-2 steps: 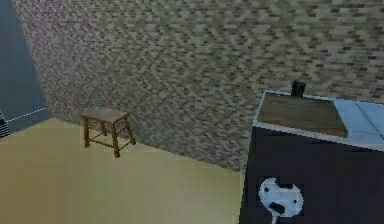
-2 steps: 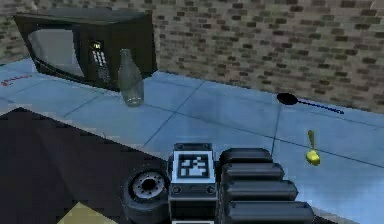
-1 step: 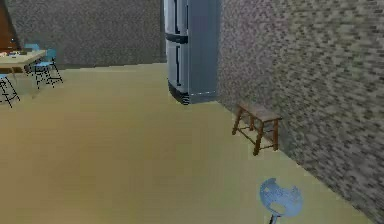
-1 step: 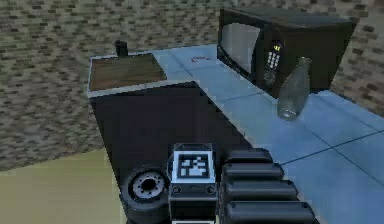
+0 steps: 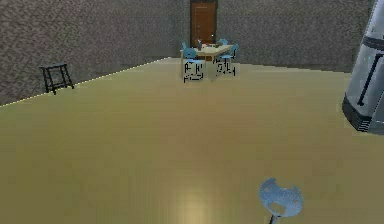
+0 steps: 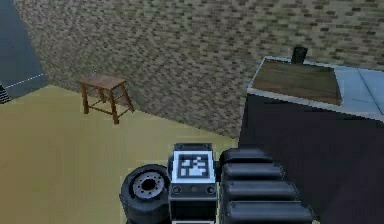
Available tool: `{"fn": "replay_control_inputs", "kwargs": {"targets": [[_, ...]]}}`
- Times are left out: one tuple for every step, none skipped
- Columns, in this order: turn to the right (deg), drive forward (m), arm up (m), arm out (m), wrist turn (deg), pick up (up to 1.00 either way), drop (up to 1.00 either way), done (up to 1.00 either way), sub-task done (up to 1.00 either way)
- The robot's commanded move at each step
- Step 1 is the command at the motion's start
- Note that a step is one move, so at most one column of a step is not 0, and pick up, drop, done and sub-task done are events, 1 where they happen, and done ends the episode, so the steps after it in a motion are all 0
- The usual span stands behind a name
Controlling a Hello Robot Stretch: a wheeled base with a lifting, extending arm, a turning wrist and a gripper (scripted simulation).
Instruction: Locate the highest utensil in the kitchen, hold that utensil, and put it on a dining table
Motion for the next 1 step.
{"fn": "replay_control_inputs", "kwargs": {"targets": [[-9.0, 0.00, 0.00, 0.00, 0.0, 0.00, 0.00, 0.00, 0.00]]}}
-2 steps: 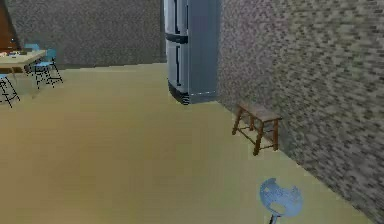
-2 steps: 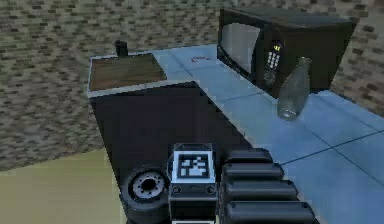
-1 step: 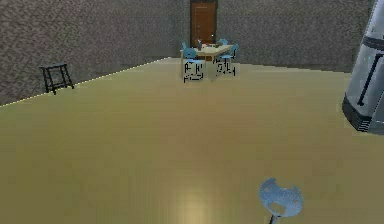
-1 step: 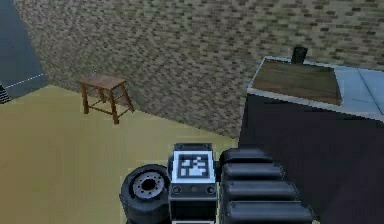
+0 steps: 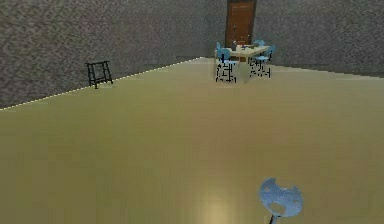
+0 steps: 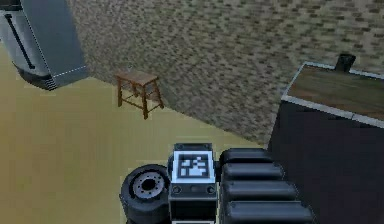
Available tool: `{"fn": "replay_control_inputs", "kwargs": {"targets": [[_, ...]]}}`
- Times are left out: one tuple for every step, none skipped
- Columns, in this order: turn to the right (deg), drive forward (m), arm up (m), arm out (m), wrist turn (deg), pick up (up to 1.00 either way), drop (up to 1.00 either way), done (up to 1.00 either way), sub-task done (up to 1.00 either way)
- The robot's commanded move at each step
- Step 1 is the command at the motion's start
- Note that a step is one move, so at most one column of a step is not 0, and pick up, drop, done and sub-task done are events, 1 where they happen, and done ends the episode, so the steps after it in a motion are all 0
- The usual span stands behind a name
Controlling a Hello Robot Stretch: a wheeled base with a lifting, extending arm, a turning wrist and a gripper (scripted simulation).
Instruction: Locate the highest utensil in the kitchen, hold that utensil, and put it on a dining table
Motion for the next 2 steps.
{"fn": "replay_control_inputs", "kwargs": {"targets": [[0.0, 1.00, 0.00, 0.00, 0.0, 0.00, 0.00, 0.00, 0.00], [0.0, 1.00, 0.00, 0.00, 0.0, 0.00, 0.00, 0.00, 0.00]]}}
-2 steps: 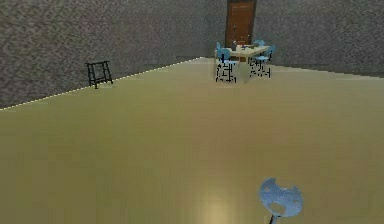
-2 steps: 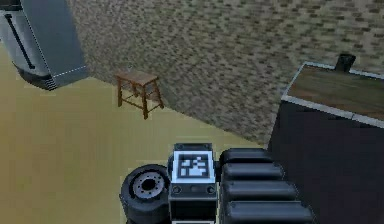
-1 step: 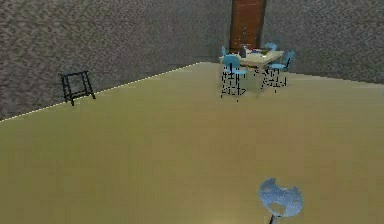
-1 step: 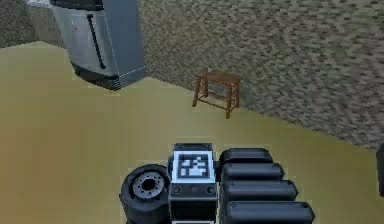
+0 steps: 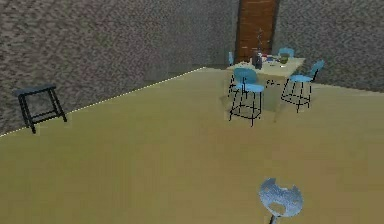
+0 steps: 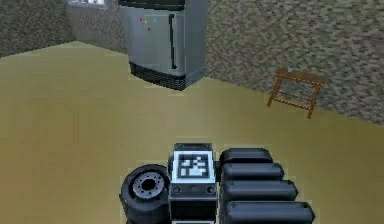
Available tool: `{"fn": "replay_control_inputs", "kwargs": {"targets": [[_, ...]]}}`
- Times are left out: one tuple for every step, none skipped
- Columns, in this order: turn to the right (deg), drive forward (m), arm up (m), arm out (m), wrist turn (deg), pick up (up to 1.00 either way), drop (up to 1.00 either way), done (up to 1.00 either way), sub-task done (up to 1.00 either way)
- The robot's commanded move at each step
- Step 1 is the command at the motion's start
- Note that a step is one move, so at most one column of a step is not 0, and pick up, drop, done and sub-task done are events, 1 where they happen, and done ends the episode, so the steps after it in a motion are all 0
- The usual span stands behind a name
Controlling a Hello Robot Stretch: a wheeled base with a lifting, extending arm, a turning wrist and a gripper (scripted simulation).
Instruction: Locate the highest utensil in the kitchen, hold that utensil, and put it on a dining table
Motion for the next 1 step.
{"fn": "replay_control_inputs", "kwargs": {"targets": [[-3.0, 0.00, 0.00, 0.00, 0.0, 0.00, 0.00, 0.00, 0.00]]}}
